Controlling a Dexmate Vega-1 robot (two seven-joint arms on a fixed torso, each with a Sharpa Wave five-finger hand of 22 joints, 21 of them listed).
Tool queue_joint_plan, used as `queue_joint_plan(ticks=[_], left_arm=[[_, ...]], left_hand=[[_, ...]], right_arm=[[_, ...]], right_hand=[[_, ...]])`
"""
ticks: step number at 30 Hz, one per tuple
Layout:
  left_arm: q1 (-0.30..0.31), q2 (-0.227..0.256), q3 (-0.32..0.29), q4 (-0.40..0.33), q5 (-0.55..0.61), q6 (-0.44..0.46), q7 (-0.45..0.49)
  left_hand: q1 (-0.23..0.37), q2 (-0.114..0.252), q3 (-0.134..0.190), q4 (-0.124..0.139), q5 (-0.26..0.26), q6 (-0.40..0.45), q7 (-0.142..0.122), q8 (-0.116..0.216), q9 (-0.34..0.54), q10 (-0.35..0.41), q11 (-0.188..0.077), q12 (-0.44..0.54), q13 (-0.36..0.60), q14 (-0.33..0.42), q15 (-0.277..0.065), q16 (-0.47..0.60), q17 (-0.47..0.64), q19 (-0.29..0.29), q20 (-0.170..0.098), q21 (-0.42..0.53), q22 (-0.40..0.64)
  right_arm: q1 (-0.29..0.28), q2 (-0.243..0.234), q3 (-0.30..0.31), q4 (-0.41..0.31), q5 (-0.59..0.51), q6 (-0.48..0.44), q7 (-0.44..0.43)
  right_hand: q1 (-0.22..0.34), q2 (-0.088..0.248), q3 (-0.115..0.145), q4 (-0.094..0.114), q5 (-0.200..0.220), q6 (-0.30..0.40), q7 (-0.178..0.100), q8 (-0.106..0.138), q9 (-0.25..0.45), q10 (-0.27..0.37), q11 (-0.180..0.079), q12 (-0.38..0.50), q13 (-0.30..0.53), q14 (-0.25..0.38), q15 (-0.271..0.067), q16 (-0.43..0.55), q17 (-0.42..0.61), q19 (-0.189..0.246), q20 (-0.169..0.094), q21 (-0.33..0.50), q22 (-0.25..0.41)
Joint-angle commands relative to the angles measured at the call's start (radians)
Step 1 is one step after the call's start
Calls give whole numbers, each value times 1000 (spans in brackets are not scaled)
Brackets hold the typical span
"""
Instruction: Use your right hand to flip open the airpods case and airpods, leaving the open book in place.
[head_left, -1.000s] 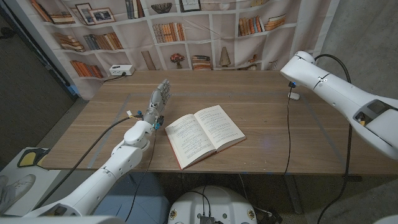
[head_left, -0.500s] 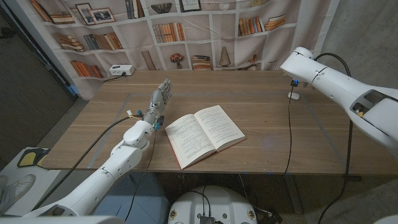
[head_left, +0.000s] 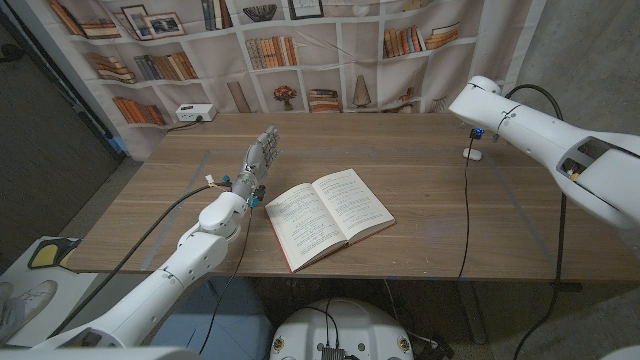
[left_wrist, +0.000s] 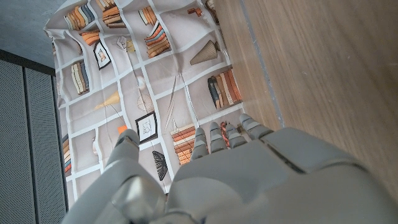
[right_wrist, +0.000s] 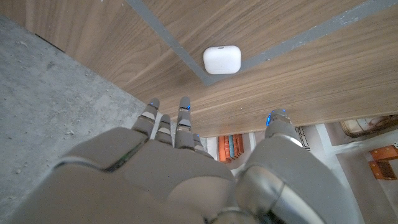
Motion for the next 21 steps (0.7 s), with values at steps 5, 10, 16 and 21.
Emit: queue_joint_plan(ticks=[5, 10, 16, 21], left_arm=[[11, 9, 3, -27, -2, 22, 9], [13, 10, 3, -33, -1, 25, 14], [12, 9, 6, -35, 2, 30, 17], [12, 8, 9, -33, 3, 33, 19]], left_hand=[[14, 5, -2, -2, 3, 7, 6, 4, 0, 1, -2, 0, 4, 0, 2, 2, 1, 0, 2, 5, 4], [16, 5, -1, -2, 3, 7, 7, 4, 0, 1, -1, -1, 4, 0, 2, 2, 1, -1, 2, 5, 4], [18, 6, -1, -3, 3, 7, 8, 4, 0, 1, 0, -1, 4, -1, 2, 2, 1, -1, 2, 5, 4], [19, 6, -1, -3, 3, 9, 9, 4, 0, 1, 0, -1, 4, -1, 2, 2, 1, -1, 3, 5, 4]], right_arm=[[42, 55, -28, 156, -23, 57, 58], [75, 88, -61, 238, -38, 88, 106], [98, 127, -70, 322, -58, 117, 124], [105, 151, -60, 375, -67, 146, 131]], right_hand=[[26, -3, 17, -4, 23, -85, 26, -1, 6, 2, 0, -2, 10, -12, 15, -1, 2, -11, 5, 0, 3], [24, -11, 14, -2, 23, -89, 19, -2, 6, -4, 1, -5, 12, -14, 16, -2, 2, -15, 6, -1, 3], [33, -28, 12, -3, 20, -113, 16, -5, 8, -32, 0, -17, 18, -37, 12, -9, 3, -37, 6, -4, 4], [69, -22, 28, -9, 25, -124, 12, -2, 9, -47, 0, -24, 22, -50, 11, -10, 3, -52, 6, -5, 4]])
